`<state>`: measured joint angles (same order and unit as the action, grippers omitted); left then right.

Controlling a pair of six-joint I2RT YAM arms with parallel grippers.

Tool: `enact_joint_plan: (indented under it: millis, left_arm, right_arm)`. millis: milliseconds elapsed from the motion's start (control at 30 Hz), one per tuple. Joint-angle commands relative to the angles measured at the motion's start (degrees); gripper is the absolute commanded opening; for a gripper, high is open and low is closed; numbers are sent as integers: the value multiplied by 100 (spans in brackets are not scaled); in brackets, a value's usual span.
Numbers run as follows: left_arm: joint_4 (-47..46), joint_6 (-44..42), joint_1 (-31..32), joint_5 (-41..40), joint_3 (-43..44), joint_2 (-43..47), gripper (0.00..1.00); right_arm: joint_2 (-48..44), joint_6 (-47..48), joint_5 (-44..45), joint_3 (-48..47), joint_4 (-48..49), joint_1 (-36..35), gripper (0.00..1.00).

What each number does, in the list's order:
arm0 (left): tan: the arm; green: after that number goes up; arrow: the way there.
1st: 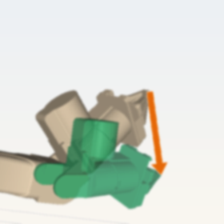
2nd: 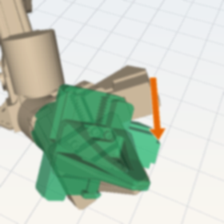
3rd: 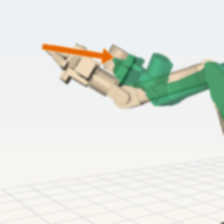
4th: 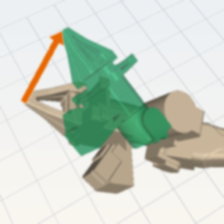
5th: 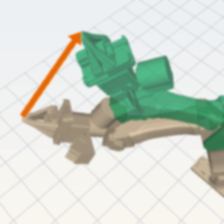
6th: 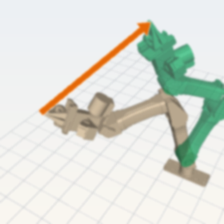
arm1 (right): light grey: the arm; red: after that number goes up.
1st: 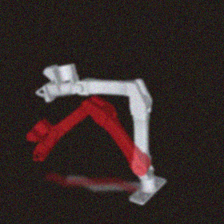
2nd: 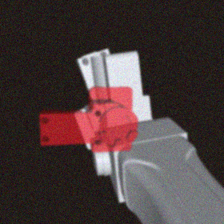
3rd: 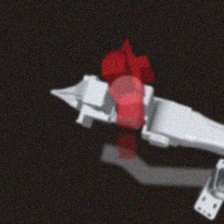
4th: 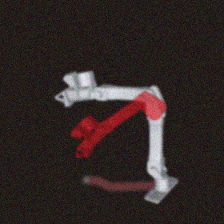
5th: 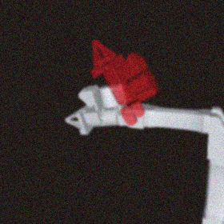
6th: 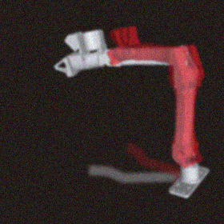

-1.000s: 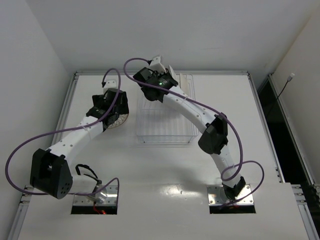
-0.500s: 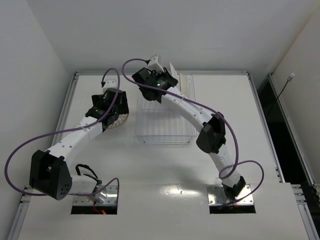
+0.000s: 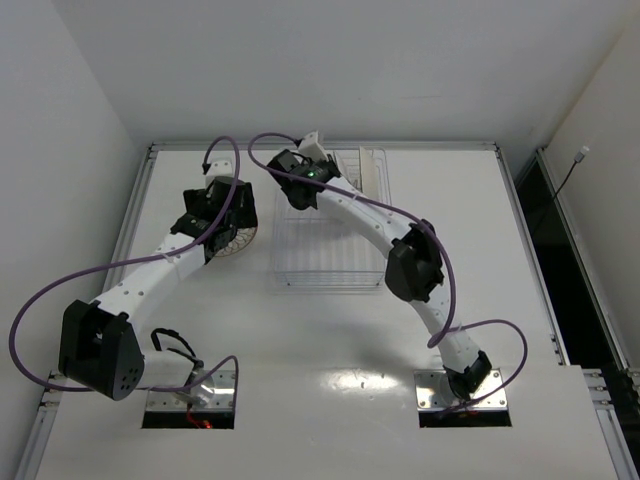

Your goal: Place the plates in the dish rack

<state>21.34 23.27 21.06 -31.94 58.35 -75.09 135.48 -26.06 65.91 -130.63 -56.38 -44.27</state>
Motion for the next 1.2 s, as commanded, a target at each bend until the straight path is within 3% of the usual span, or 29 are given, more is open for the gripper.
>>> enact_joint_plan:
  millis: [0, 233, 400, 533, 733, 833, 867, 933, 967, 1033, 1167]
  left_arm:
    - [-34, 90, 47, -40, 212, 196, 100]
    - [-34, 90, 47, -40, 159, 196, 100]
    - [-34, 90, 47, -40, 159, 144, 100]
    - [-34, 90, 47, -93, 159, 144, 100]
    - [-34, 90, 47, -145, 159, 29, 100]
    - [-34, 90, 47, -145, 159, 29, 100]
    - [-34, 90, 47, -198, 159, 29, 100]
    - [-34, 90, 47, -198, 159, 29, 100]
    - [-34, 90, 47, -250, 159, 29, 100]
    - [-34, 90, 47, -251, 159, 29, 100]
    - [-34, 90, 47, -251, 159, 29, 100]
  right_arm:
    - [-232, -601, -552, 169, -66, 111, 0]
    - [-443, -777, -1036, 301, -66, 270, 26]
    - [-830, -777, -1247, 248, -66, 270, 35]
    - [-1146, -672, -1186, 187, -66, 270, 48]
    - [-1314, -103, -1255, 257, 381, 323, 52]
    - [-1314, 495, -1826, 432, 1154, 375, 52]
    - [-1253, 836, -2271, 433, 1451, 375, 33]
    - [-1113, 1006, -2913, 240, 1594, 480, 15]
    - [-1033, 1007, -3109, 126, 1595, 481, 10]
    - [-884, 1007, -3460, -155, 1595, 647, 4]
    - [-672, 954, -3691, -297, 1648, 815, 1]
